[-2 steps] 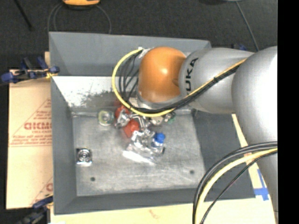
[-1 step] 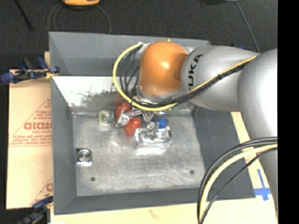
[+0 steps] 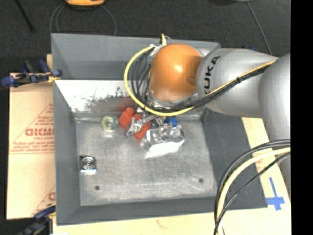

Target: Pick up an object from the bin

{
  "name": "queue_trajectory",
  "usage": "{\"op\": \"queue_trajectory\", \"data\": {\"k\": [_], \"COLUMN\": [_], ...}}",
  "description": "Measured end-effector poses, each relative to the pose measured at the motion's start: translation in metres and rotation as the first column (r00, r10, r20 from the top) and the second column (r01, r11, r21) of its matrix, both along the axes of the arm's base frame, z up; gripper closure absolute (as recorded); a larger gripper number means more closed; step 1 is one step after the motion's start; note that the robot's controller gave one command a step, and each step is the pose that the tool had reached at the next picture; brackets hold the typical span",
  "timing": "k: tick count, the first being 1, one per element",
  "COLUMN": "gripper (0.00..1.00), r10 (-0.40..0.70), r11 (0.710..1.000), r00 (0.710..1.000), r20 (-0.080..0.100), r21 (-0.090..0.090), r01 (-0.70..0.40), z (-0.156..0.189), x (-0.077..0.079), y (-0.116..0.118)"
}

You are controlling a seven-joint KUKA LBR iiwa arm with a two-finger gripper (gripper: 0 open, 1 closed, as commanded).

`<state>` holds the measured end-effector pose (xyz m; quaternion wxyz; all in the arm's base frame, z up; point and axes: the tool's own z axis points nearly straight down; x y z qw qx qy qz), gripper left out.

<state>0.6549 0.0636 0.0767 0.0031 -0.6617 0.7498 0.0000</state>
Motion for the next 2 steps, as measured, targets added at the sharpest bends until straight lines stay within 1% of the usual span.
{"op": "queue_trajectory", "data": {"k": [1, 2], "gripper": [1.0, 1.0], "r10": [-0.006, 0.175], "r11": [1.0, 0.984], "r00": [1.0, 0.984], "r20": [0.001, 0.003], "r21": [-0.007, -0.004], "r01": [0.006, -0.175], "z": [0.003, 0.154], "x": [0.002, -0.025], "y": [-0.004, -0.03]}}
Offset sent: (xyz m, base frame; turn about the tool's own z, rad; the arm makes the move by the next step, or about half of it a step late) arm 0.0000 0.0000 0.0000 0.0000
